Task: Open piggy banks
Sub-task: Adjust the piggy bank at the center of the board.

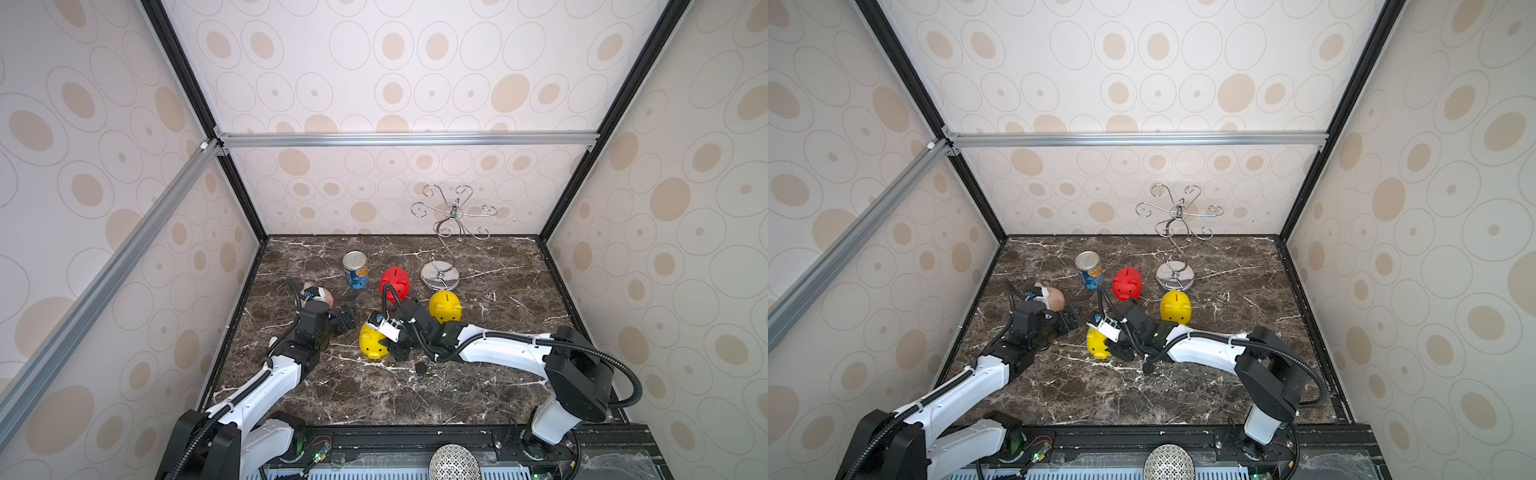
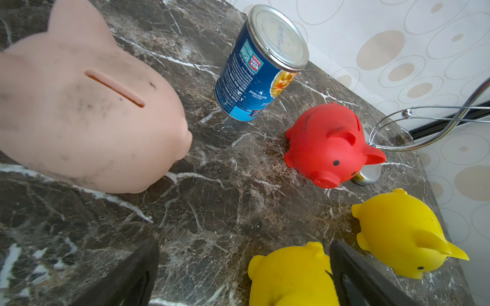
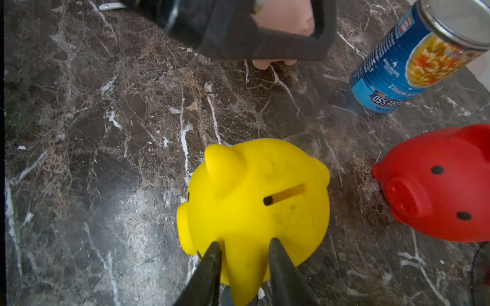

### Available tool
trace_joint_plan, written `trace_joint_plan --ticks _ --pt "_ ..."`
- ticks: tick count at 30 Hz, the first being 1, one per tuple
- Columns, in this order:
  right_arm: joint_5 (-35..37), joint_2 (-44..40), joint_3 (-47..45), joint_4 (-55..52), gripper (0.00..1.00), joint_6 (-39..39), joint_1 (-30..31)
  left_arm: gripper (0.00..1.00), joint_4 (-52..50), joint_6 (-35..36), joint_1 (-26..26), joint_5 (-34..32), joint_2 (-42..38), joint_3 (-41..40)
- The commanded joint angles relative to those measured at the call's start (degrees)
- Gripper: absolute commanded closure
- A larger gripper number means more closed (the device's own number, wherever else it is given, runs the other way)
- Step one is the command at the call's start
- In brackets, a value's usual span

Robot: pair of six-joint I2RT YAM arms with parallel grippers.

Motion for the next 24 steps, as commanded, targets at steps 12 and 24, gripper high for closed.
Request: trace_joint_plan --ticks 12,24 --pt "0.7 -5.1 -12.4 8.8 0.77 2.7 -0.3 0.0 -0.6 -0.7 -0.1 0.2 -0.9 0.2" --pt "3.7 -8.3 -20.4 14.6 0.74 7.3 -6.1 0.0 1.7 -1.5 -0.1 2.8 -1.3 -0.7"
